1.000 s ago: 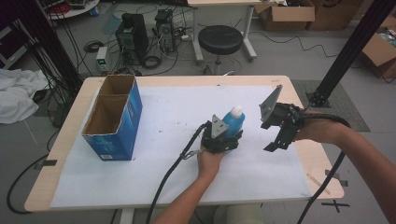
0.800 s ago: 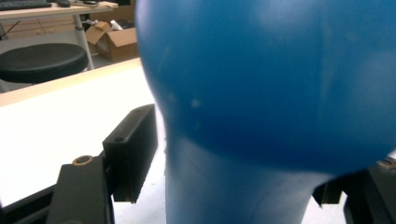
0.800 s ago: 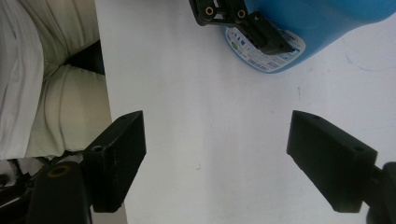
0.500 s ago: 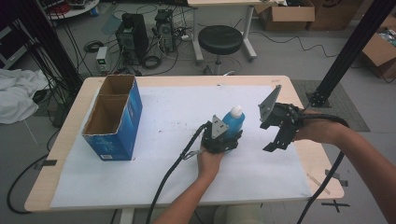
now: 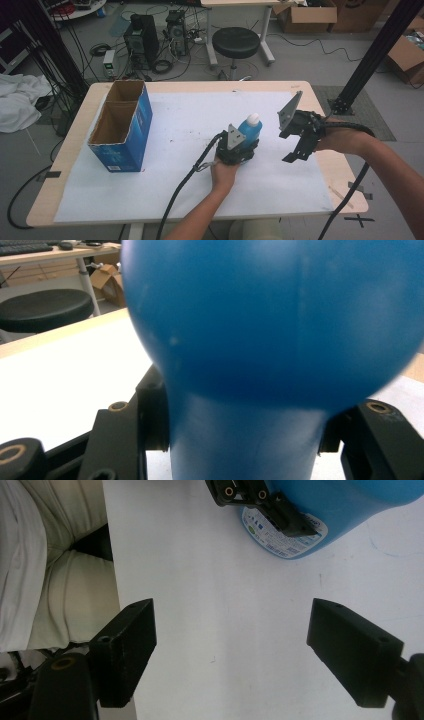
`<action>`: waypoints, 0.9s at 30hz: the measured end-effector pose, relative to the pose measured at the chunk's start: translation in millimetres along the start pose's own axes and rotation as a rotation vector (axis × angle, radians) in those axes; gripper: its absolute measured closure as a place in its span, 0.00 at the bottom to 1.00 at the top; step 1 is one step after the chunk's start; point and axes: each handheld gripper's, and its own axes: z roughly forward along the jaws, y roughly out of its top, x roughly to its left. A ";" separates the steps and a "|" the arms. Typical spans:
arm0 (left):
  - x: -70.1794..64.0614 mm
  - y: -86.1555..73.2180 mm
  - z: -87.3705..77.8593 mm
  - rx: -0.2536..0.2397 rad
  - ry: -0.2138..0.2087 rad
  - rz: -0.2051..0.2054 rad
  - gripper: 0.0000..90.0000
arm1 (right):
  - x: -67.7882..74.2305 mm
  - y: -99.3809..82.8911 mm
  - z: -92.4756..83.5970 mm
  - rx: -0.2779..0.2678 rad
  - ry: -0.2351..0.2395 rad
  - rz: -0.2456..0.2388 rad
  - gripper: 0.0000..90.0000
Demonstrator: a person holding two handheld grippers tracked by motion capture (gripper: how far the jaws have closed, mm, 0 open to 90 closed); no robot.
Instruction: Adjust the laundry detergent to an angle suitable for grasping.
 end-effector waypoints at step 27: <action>55.2 93.4 -76.1 -0.008 -0.299 0.102 0.49 | 3.6 3.7 -8.7 0.000 -0.016 -0.002 0.22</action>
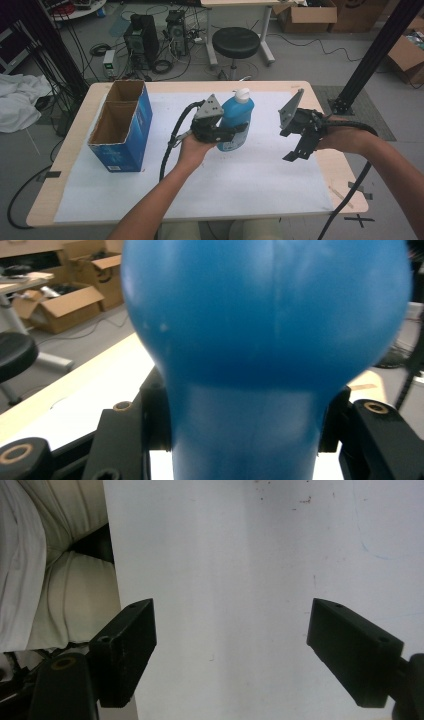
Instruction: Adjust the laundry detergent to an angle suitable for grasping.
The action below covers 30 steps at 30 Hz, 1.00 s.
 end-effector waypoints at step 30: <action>23.3 2.4 -48.7 -0.005 -0.248 0.118 0.49 | 5.9 15.7 -13.6 -0.022 -0.007 -0.009 0.22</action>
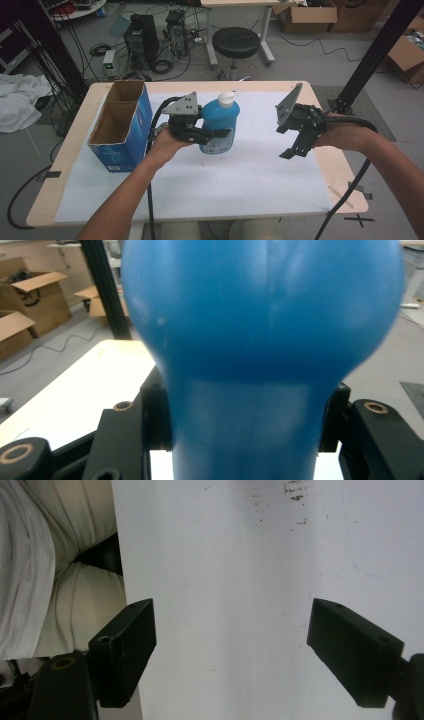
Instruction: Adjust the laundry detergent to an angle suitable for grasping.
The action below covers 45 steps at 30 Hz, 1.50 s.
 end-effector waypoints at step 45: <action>-5.9 -80.9 20.4 0.017 -0.213 -0.021 0.50 | 9.4 3.5 7.0 0.019 0.004 0.038 0.22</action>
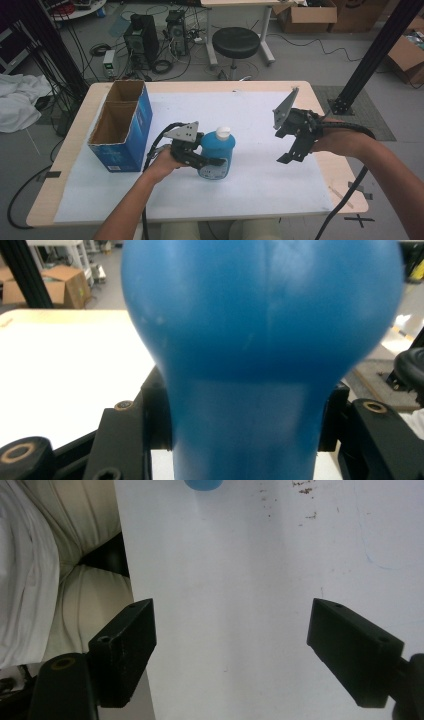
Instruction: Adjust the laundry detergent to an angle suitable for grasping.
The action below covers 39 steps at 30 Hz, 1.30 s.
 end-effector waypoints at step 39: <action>-8.8 -35.4 5.8 0.054 0.044 -0.024 0.48 | 1.8 7.3 4.4 0.000 0.012 -0.015 0.22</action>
